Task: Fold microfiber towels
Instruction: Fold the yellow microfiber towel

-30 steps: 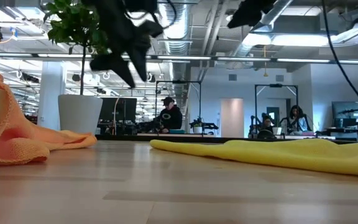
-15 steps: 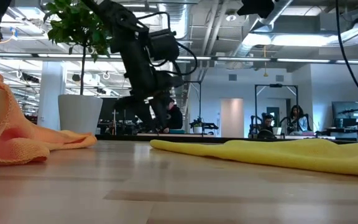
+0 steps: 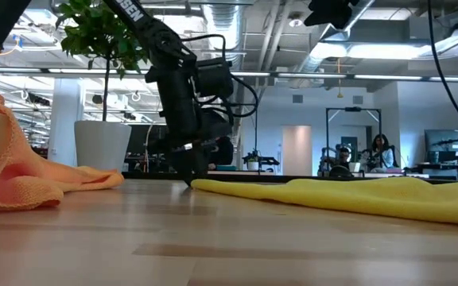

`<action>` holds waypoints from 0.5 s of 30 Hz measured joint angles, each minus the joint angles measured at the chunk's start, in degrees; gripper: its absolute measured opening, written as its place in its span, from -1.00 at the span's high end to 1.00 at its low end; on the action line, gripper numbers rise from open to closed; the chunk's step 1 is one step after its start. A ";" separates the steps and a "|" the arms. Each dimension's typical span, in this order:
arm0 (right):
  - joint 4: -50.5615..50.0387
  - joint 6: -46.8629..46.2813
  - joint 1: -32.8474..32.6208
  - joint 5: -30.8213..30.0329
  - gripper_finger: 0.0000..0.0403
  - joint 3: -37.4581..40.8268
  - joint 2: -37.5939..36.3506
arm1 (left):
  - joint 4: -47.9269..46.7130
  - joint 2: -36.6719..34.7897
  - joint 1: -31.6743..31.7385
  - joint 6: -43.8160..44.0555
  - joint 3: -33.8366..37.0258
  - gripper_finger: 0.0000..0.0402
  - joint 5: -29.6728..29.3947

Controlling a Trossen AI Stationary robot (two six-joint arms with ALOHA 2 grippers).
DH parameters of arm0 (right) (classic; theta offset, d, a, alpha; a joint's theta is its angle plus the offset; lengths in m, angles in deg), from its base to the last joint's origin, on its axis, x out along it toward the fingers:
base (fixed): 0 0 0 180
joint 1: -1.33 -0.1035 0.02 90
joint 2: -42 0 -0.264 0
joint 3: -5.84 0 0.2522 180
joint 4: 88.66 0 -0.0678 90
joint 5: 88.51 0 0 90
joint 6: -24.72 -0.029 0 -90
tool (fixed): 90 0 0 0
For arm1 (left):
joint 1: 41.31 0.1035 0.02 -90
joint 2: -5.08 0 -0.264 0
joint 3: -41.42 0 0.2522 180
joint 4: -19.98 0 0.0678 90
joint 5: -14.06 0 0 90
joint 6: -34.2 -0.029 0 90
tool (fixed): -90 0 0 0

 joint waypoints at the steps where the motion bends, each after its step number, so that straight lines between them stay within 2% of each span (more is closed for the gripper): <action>1: 0.05 -0.01 0.00 0.00 -0.19 -0.04 0.14 | 0.00 0.01 0.00 -0.84 -0.01 0.25 0.02; 5: -0.30 -0.05 0.36 -0.21 -0.19 0.00 0.37 | -0.02 0.05 0.00 -3.94 -0.02 0.34 0.00; 8: -0.46 -0.20 0.89 -0.19 -0.19 -0.02 0.34 | -0.17 0.07 0.00 -6.47 -0.02 0.55 -0.04; 12: -0.79 -0.64 1.86 -0.21 -0.19 -0.02 0.35 | 0.82 0.17 0.01 -9.36 -0.02 0.92 0.10; 15: -1.68 -0.67 2.56 -0.21 -0.19 -0.02 0.35 | 0.94 0.18 -0.02 -9.66 -0.02 0.96 0.35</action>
